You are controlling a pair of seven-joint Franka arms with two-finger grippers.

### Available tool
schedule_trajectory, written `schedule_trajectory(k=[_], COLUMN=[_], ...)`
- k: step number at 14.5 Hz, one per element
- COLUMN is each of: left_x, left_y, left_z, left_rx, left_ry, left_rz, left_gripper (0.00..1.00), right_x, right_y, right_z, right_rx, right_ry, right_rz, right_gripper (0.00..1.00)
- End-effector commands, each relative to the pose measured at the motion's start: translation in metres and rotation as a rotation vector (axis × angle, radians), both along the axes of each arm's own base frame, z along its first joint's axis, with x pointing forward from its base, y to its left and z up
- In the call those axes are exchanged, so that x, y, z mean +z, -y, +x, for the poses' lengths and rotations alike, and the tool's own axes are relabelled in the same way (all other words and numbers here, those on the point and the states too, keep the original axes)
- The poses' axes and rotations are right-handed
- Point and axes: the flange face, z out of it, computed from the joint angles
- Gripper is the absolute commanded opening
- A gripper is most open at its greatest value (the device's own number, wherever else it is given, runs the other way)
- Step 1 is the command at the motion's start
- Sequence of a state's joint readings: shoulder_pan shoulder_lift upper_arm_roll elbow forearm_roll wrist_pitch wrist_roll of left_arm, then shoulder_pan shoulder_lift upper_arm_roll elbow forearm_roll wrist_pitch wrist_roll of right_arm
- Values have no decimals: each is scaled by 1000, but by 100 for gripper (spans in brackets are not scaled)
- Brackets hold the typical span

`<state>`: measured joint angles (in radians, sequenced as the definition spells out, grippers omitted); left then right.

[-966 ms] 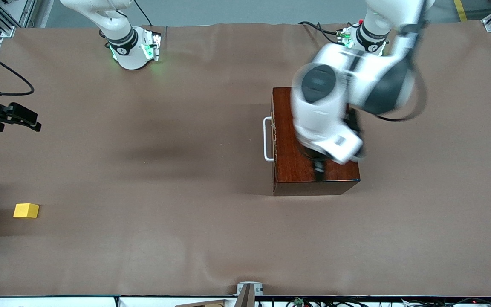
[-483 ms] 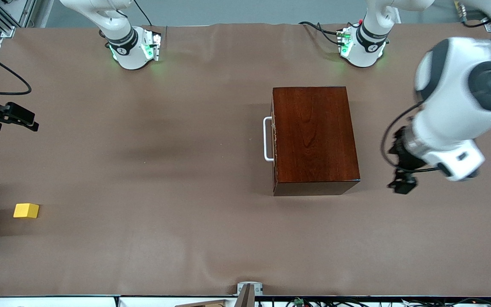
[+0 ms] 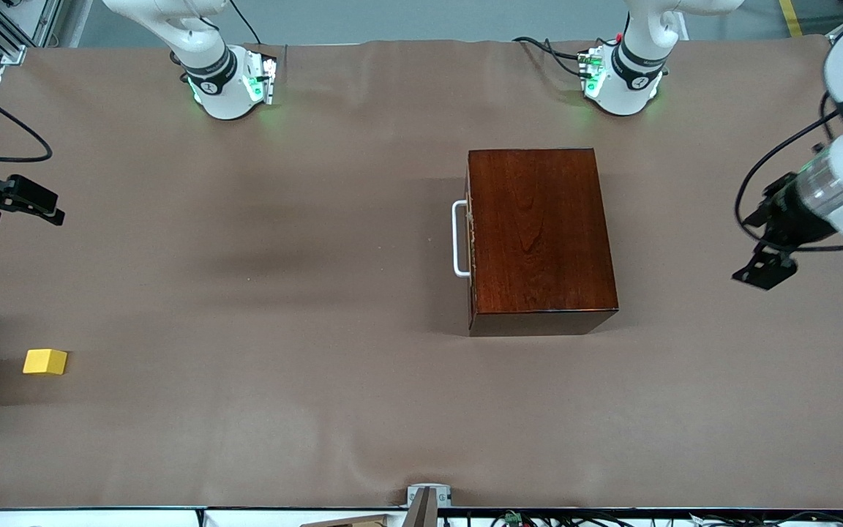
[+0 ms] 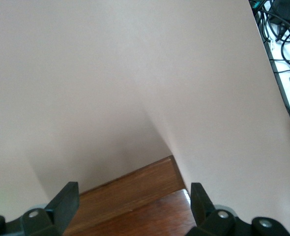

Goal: Open drawer, take yellow block, close drawer

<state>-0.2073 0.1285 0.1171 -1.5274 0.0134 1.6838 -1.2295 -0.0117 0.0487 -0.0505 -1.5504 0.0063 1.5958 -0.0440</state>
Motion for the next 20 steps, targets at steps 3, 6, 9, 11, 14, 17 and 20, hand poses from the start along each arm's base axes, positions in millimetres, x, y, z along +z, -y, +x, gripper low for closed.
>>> schedule_trajectory(k=[3, 6, 9, 11, 14, 17, 20], left_x=[12, 18, 23, 28, 32, 34, 39], left_y=[-32, -21, -13, -13, -7, -11, -6], left_z=[-23, -29, -37, -41, -49, -54, -61], left_rx=[-182, -375, -589, -710, -932, -1101, -1140], left_ry=[-6, -15, -29, -28, -46, -87, -101], left_rz=[-66, -64, -62, -55, -44, -17, -14], left_gripper=[100, 100, 100, 100, 100, 100, 100], right_x=[11, 11, 11, 11, 13, 13, 13], right_y=[0, 0, 1, 1, 4, 4, 4], right_z=[-5, -5, -5, -5, -6, -6, -5], right_rx=[-9, -11, -12, -14, -18, -18, -18], right_ry=[17, 17, 17, 17, 20, 20, 21], right_rz=[-9, -9, -10, -9, -8, -7, -7], right_gripper=[100, 100, 100, 100, 100, 100, 100])
